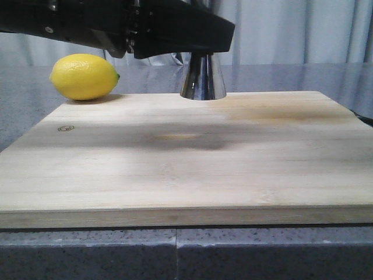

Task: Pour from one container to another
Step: 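Tilt the beaker with the right gripper to start pouring into the jigger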

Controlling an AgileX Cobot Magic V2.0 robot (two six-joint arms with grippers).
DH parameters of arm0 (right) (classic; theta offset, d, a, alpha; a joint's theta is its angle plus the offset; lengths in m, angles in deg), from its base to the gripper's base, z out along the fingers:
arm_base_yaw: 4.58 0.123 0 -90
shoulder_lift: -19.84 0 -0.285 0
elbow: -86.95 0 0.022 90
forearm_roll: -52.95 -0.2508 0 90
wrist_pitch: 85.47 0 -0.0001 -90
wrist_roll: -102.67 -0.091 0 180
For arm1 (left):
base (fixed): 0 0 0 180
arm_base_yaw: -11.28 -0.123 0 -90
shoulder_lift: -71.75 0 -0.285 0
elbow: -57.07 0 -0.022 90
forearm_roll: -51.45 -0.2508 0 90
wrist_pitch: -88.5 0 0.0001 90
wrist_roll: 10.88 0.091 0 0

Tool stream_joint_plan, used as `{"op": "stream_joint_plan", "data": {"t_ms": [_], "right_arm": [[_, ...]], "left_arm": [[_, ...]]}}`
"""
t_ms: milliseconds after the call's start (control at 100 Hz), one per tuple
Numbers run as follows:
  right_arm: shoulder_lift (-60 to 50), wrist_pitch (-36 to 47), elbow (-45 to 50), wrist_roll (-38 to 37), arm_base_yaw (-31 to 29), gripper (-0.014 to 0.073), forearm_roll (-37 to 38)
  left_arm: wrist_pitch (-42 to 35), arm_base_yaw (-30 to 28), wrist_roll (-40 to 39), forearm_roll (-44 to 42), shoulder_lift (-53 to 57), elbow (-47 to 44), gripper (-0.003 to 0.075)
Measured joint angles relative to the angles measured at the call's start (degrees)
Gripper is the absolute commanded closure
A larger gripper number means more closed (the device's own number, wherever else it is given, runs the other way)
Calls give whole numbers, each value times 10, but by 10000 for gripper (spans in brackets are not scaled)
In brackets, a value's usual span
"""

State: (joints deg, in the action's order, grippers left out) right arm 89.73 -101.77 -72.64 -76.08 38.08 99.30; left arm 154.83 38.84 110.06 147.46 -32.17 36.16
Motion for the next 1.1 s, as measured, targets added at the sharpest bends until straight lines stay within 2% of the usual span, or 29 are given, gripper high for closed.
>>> {"op": "stream_joint_plan", "data": {"t_ms": [1100], "right_arm": [[0,-3,0,6,0,399,13]], "left_arm": [[-6,0,-1,15,0,0,739]]}}
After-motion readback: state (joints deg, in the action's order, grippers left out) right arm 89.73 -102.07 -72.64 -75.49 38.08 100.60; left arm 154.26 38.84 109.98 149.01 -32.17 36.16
